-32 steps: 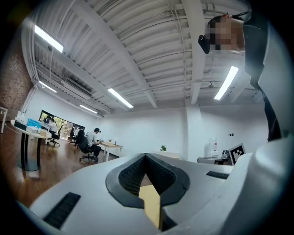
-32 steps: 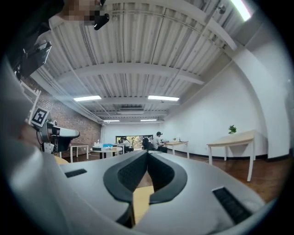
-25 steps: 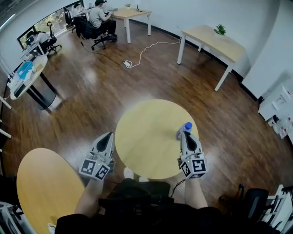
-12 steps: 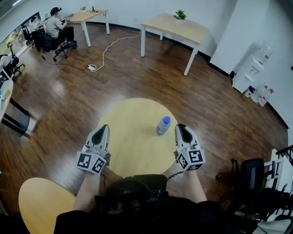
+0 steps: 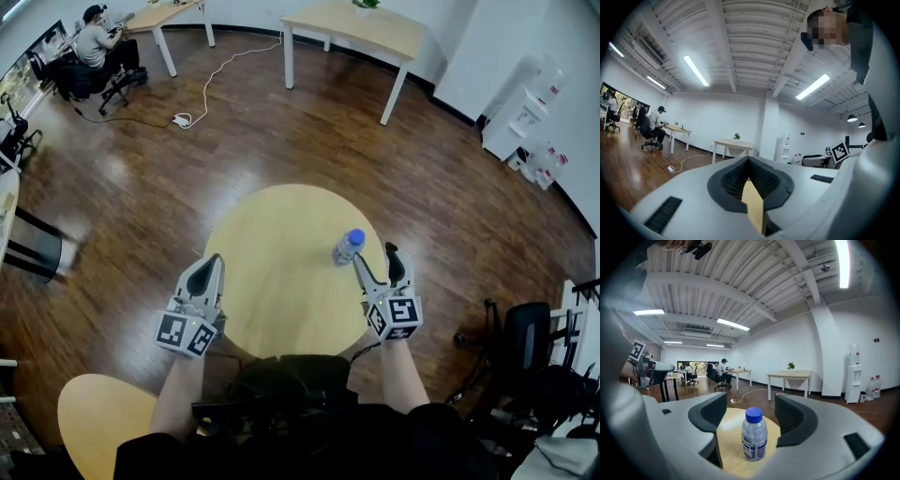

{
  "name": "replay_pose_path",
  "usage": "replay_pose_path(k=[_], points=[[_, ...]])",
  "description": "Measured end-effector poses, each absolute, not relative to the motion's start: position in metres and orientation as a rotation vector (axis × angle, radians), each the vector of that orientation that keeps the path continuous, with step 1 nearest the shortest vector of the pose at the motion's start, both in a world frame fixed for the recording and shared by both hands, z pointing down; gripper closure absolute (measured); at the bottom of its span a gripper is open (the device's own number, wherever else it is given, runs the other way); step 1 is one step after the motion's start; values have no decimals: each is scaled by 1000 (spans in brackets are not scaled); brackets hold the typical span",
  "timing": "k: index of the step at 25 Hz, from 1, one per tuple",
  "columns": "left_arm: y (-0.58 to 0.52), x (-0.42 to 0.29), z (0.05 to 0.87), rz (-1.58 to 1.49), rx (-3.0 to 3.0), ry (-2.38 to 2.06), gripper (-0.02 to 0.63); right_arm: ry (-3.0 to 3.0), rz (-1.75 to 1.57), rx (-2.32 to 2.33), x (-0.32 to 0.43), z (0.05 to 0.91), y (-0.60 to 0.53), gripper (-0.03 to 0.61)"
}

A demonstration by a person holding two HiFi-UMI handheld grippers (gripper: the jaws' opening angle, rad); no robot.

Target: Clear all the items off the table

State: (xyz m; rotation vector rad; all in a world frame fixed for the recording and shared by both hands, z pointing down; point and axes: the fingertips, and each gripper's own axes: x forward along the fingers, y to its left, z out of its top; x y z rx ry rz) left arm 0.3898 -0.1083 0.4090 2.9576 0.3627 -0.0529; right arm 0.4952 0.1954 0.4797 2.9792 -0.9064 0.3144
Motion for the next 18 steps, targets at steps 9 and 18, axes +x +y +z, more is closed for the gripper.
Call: replay_pose_path(k=[9, 18], points=[[-123, 418, 458, 105, 2956, 363, 612, -898, 495, 2952, 514, 539, 193, 215], [-110, 431, 516, 216, 2877, 312, 612, -949, 641, 2914, 531, 595, 179, 155]])
